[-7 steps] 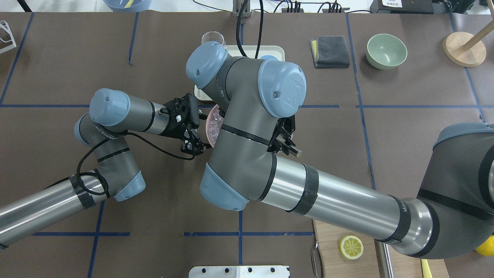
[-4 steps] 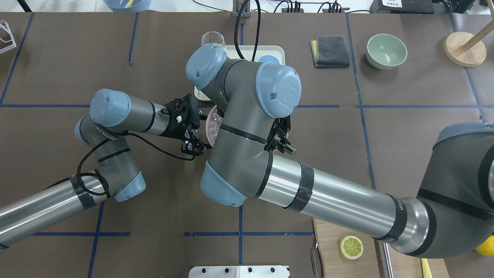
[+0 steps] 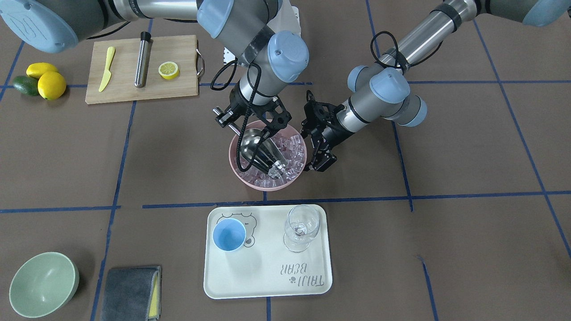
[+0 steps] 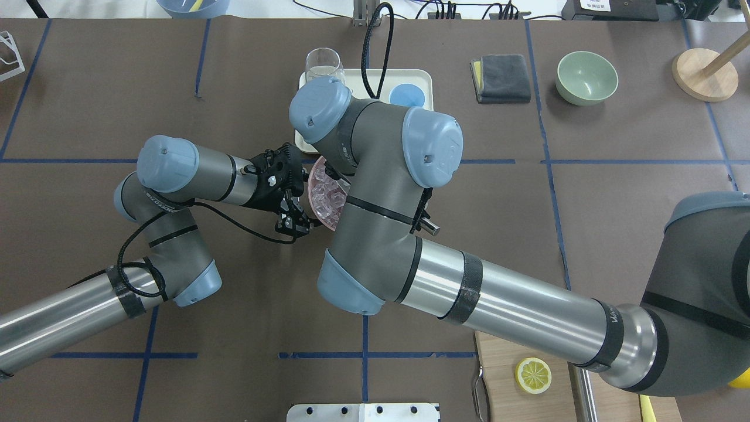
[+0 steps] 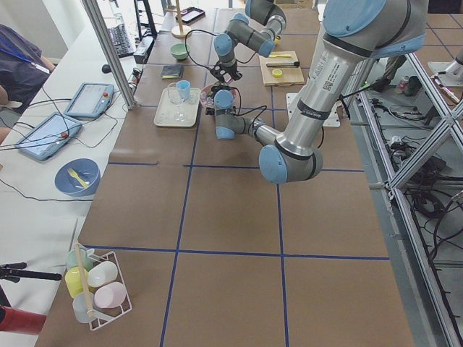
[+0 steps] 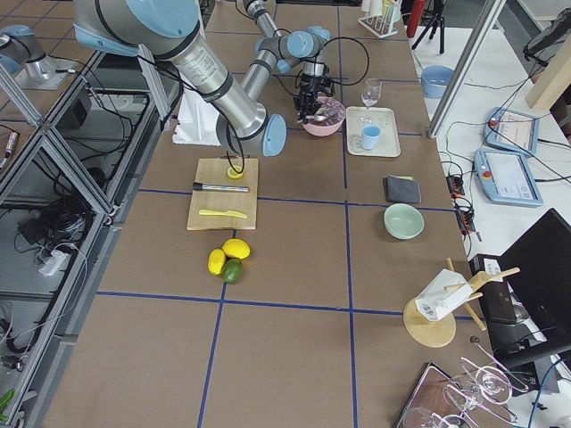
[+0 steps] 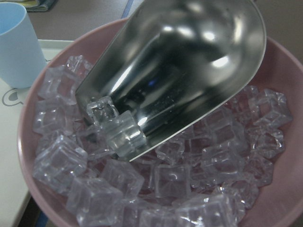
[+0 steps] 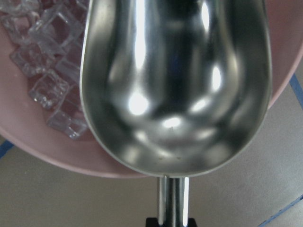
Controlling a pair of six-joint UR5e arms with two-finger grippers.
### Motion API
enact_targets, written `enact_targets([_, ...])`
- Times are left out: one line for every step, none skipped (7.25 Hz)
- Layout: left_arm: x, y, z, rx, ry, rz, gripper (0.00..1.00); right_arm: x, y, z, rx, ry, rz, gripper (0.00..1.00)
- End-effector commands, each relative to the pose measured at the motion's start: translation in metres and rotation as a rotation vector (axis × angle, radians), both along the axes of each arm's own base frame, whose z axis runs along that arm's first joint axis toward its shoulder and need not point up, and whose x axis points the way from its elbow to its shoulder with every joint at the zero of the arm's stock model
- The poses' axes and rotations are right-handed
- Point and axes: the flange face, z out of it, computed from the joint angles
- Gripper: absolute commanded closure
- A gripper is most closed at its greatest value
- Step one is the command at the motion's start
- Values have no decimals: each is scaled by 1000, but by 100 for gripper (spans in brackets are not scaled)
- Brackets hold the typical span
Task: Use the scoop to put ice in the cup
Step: 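Dig the scoop into the ice cubes with the right gripper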
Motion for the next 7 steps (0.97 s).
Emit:
enact_targets([0, 0, -1, -1, 1, 0, 0, -6, 2, 13, 15, -30, 6, 100])
enact_targets([0, 0, -1, -1, 1, 0, 0, -7, 1, 22, 27, -54, 10, 100])
enact_targets([0, 0, -1, -1, 1, 0, 0, -8, 1, 23, 32, -62, 10, 100])
enact_targets([0, 0, -1, -1, 1, 0, 0, -8, 1, 33, 45, -89, 16, 100])
enact_targets([0, 0, -1, -1, 1, 0, 0, -2, 4, 51, 56, -131, 51, 100])
enact_targets([0, 0, -1, -1, 1, 0, 0, 5, 8, 50, 71, -158, 51, 100])
enact_targets([0, 0, -2, 0, 2, 0, 0, 10, 10, 43, 79, -177, 52, 100])
